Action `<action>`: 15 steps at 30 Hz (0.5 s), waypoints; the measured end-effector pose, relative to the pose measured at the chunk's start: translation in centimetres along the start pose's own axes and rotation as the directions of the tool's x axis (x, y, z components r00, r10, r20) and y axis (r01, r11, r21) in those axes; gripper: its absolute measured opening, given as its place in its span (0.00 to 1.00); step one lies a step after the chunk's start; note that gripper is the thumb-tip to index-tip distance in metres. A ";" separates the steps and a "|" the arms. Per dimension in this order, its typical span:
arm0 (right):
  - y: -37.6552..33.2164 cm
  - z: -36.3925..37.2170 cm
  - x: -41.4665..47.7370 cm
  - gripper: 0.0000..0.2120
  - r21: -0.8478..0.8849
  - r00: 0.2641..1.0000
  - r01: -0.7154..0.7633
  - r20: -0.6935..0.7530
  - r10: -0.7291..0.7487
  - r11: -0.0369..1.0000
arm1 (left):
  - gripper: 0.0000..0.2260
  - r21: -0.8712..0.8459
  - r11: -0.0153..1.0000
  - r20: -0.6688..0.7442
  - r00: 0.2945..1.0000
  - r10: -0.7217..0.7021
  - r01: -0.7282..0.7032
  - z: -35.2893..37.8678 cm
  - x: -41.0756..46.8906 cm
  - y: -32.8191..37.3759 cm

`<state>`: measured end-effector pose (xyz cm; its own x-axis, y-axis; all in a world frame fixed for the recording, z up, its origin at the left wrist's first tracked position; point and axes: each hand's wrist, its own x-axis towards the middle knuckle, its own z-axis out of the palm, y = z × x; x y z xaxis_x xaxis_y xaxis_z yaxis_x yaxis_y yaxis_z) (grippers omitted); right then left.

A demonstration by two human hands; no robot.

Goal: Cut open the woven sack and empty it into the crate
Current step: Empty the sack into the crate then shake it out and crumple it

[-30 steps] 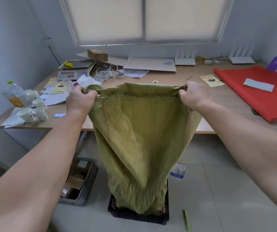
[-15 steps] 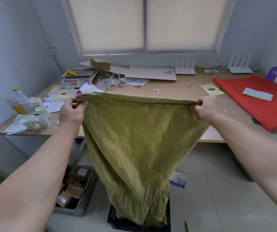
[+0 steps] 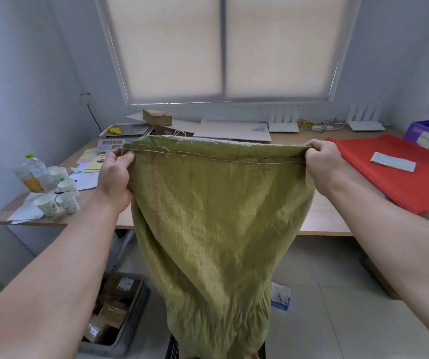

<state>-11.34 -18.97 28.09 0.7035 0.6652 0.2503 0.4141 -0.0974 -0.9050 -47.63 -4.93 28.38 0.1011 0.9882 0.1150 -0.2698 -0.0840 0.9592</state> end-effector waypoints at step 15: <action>-4.5 4.2 -1.9 0.20 0.674 0.830 -0.380 0.551 -0.089 0.634 | 0.15 0.168 0.976 0.341 0.921 -0.187 0.136 5.5 -0.9 1.6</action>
<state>-16.97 -16.68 30.25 0.2288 0.9684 0.0989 -0.3941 0.1850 -0.9003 -42.87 -6.61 31.22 0.4701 0.8825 0.0146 -0.0893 0.0311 0.9955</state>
